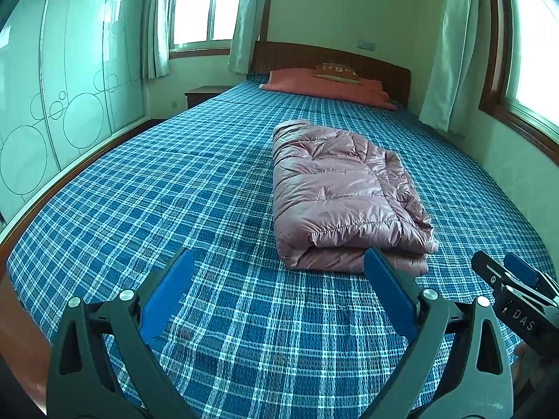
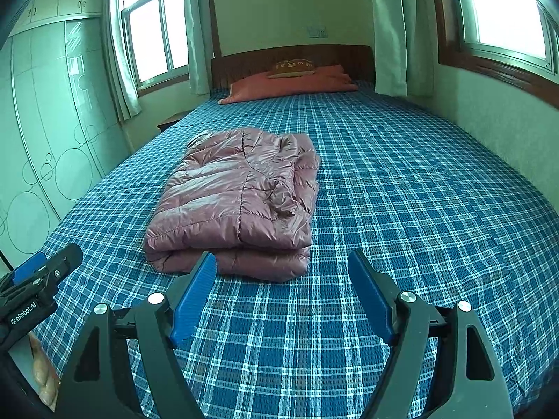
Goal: Fold large clothes
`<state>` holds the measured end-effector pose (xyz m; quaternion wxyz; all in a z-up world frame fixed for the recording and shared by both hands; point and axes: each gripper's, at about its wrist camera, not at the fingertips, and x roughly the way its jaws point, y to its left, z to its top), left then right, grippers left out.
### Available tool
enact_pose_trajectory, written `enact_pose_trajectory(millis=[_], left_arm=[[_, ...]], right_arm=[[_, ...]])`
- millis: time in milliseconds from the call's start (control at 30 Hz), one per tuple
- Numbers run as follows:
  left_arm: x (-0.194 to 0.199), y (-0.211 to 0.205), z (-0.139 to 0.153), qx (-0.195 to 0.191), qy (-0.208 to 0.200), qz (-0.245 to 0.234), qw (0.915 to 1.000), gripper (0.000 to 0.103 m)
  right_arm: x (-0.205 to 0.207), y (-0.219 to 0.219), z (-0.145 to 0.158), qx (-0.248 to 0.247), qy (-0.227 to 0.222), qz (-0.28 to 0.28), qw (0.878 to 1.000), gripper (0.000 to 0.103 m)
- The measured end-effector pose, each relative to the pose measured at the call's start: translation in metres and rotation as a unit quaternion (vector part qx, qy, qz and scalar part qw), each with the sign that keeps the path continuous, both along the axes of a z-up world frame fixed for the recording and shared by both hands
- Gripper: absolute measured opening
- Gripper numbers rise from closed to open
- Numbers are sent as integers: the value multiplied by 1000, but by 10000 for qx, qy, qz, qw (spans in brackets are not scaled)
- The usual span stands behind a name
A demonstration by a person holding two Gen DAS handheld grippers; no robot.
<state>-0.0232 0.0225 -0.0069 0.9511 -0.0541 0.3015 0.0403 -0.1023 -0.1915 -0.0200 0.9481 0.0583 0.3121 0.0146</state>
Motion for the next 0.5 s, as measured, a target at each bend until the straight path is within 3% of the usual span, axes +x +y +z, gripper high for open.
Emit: enact_pose_trajectory(millis=[500], left_arm=[[0,0,-2,-28,46,33,10000,97]], right_arm=[[0,2,-3,-2,35,19,10000,77]])
